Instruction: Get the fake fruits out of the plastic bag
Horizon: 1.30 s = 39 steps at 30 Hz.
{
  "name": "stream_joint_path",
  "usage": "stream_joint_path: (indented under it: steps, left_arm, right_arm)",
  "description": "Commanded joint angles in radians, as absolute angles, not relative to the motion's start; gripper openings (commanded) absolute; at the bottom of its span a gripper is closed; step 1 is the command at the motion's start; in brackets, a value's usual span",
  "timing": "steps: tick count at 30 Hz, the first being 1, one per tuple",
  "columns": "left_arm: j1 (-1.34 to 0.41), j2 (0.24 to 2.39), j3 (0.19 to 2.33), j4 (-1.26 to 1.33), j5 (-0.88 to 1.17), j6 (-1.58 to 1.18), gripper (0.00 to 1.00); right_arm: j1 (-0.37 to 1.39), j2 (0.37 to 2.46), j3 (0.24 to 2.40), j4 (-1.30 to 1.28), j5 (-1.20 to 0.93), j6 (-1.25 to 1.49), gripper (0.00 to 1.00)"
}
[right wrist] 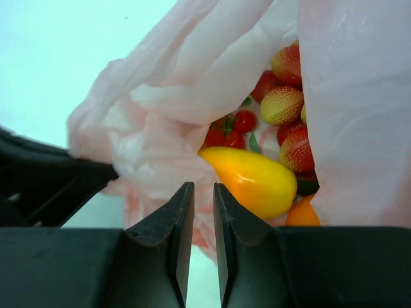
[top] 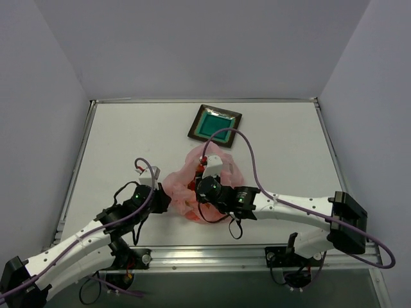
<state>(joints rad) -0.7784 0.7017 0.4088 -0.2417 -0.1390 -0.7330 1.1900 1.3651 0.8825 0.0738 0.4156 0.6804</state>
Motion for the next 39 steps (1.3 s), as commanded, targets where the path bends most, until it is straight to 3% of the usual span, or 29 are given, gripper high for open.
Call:
stream_joint_path:
  steps: [1,6,10,14,19,26,31,39]
  left_arm:
    - [-0.776,0.64,0.459,-0.27,-0.147,-0.718,0.02]
    - [-0.776,0.609,0.465,-0.296,-0.156,-0.709,0.02]
    - [-0.776,0.595,0.466,-0.325,-0.153,-0.713,0.02]
    - [-0.776,0.574,0.492,-0.386,-0.163,-0.704,0.02]
    - [-0.776,0.549,0.505,-0.416,-0.172,-0.703,0.02]
    - [-0.776,0.548,0.549,-0.462,-0.189,-0.689,0.02]
    - [-0.776,0.545,0.542,-0.472,-0.181,-0.696,0.02]
    - [-0.776,0.545,0.534,-0.483,-0.173,-0.703,0.02]
  right_arm:
    - [1.167,1.445,0.911,0.069,0.535,0.701,0.14]
    - [1.109,1.476,0.849,0.089,0.477,0.73,0.16]
    - [1.118,1.496,0.83,0.141,0.43,0.704,0.39]
    - [1.126,1.508,0.865,0.153,0.341,0.531,0.52]
    - [1.075,1.526,0.899,0.127,0.181,0.315,0.53]
    - [1.003,1.64,0.96,0.094,0.02,0.25,0.43]
    - [1.058,1.687,0.95,0.098,-0.05,0.233,0.58]
    - [1.058,1.675,0.936,0.109,-0.057,0.23,0.71]
